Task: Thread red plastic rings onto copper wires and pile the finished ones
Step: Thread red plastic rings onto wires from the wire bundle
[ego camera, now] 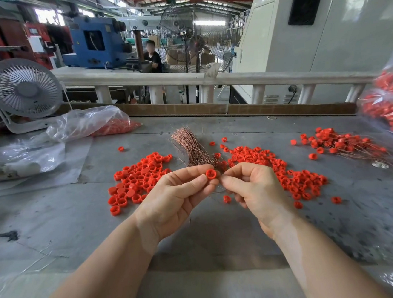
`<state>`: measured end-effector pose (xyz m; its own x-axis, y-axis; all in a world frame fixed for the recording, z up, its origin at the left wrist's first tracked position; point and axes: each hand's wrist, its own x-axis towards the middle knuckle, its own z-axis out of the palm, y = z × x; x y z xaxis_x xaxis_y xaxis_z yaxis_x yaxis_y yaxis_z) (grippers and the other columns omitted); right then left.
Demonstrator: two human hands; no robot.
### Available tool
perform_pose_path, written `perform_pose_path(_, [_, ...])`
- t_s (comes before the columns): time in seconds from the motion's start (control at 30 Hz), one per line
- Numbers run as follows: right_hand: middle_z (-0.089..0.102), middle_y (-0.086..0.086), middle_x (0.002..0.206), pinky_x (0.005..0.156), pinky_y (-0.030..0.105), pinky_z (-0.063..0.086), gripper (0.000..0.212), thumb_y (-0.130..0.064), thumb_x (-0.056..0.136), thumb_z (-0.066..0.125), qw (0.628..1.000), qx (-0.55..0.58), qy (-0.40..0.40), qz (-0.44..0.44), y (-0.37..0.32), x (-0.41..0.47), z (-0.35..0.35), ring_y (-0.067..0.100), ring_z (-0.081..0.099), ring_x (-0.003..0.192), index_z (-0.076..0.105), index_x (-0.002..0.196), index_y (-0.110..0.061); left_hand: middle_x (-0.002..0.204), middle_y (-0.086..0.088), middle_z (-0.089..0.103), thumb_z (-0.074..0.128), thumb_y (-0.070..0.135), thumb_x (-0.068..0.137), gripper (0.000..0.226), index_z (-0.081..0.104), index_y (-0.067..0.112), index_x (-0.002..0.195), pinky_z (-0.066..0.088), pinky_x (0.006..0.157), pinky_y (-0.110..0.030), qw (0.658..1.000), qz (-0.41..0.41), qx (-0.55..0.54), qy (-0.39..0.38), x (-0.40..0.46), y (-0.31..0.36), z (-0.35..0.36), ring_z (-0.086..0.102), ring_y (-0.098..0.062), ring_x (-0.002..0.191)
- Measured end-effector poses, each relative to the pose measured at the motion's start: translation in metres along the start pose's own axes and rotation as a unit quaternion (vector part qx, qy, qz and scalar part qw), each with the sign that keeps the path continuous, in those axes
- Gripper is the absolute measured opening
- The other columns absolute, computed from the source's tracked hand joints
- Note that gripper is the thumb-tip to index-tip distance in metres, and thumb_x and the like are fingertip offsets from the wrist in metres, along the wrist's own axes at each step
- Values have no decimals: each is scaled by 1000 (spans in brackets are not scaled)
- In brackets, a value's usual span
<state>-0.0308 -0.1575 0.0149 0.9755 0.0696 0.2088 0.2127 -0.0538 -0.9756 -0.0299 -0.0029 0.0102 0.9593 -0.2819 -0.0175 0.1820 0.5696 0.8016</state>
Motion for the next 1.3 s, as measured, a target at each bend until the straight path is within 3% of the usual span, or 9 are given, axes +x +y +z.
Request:
perform_pose_path(0.23, [59,-5,51,40,15,32,17,-8,83,66,999,20,-23,32,0,0,0,12,48,50,64,68,-16,80,-12,72,57,-2,68,22,76,4,77,56,64,-17,1000,3,-14,6,-1,2,2,70,-14,74])
perform_pose_path(0.5, [66,-3,63,44,16,39,15,-10,85,65,997,31,-66,37,1,0,0,5,55,52,67,72,-16,78,-12,70,56,0,70,21,75,4,76,56,64,-17,1000,4,-21,1,-2,1,4,70,-13,72])
perform_pose_path(1.03, [64,-6,62,44,14,37,11,-16,80,70,996,22,-45,67,3,0,-1,5,53,53,70,69,-17,80,-13,71,58,3,73,17,74,5,77,56,67,-20,999,16,-25,-19,-1,2,2,71,-17,79])
perform_pose_path(1.17, [67,-7,64,53,18,46,14,-11,80,70,994,-99,-5,52,8,1,-3,10,61,61,69,72,-23,81,-14,70,59,2,70,17,70,-1,82,57,68,-22,997,39,-57,23,3,1,0,71,-20,79])
perform_pose_path(1.3, [65,-11,75,74,27,51,21,-7,79,70,951,-307,45,8,14,3,-5,11,63,74,64,75,-27,82,-15,70,59,3,71,22,64,-4,91,57,68,-23,996,53,-47,47,5,-1,-2,71,-19,78])
